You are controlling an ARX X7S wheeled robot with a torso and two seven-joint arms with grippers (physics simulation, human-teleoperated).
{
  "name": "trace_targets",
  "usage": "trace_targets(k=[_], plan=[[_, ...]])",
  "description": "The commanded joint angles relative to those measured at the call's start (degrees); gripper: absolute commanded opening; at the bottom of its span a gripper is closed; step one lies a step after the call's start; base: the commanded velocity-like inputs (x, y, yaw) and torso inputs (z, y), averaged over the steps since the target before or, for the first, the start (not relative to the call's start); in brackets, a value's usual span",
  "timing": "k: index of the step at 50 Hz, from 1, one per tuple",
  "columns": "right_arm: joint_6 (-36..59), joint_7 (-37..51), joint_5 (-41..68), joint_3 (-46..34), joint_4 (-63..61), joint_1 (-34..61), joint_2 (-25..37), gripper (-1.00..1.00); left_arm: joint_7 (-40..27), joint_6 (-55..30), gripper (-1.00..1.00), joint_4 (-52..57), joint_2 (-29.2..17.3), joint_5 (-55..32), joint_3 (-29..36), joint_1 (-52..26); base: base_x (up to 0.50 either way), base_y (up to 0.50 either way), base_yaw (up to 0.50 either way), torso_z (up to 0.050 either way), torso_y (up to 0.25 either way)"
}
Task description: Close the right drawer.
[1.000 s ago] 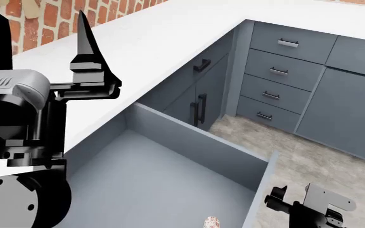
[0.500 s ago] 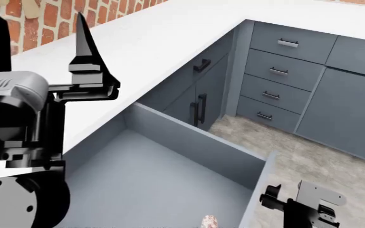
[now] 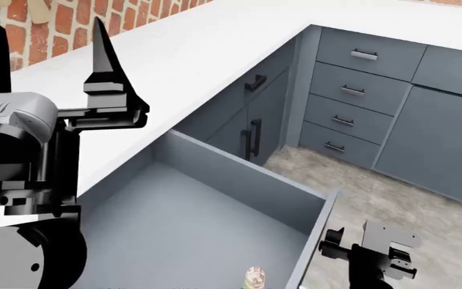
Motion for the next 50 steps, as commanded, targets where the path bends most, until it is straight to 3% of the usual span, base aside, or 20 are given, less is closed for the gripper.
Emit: trace_targets(k=[1, 32, 50], plan=[[1.14, -0.76, 1.05, -3.20, -1.33, 0.19, -1.73, 1.00, -0.13, 0.50, 1.00, -0.15, -0.06, -0.06, -0.06, 0.39, 0.00, 0.00, 0.00, 0.000, 0.000], [-2.74, -3.84, -1.10, -10.67, 10.74, 7.53, -4.91, 1.00, -0.05, 1.65, 1.00, -0.78, -0.51, -0.13, -0.13, 0.82, 0.00, 0.00, 0.00, 0.000, 0.000], [-1.53, -5.58, 0.49, -13.92, 9.19, 7.89, -6.30, 1.00, -0.24, 1.89, 1.00, -0.69, -1.01, -0.26, -0.29, 1.13, 0.00, 0.00, 0.00, 0.000, 0.000]])
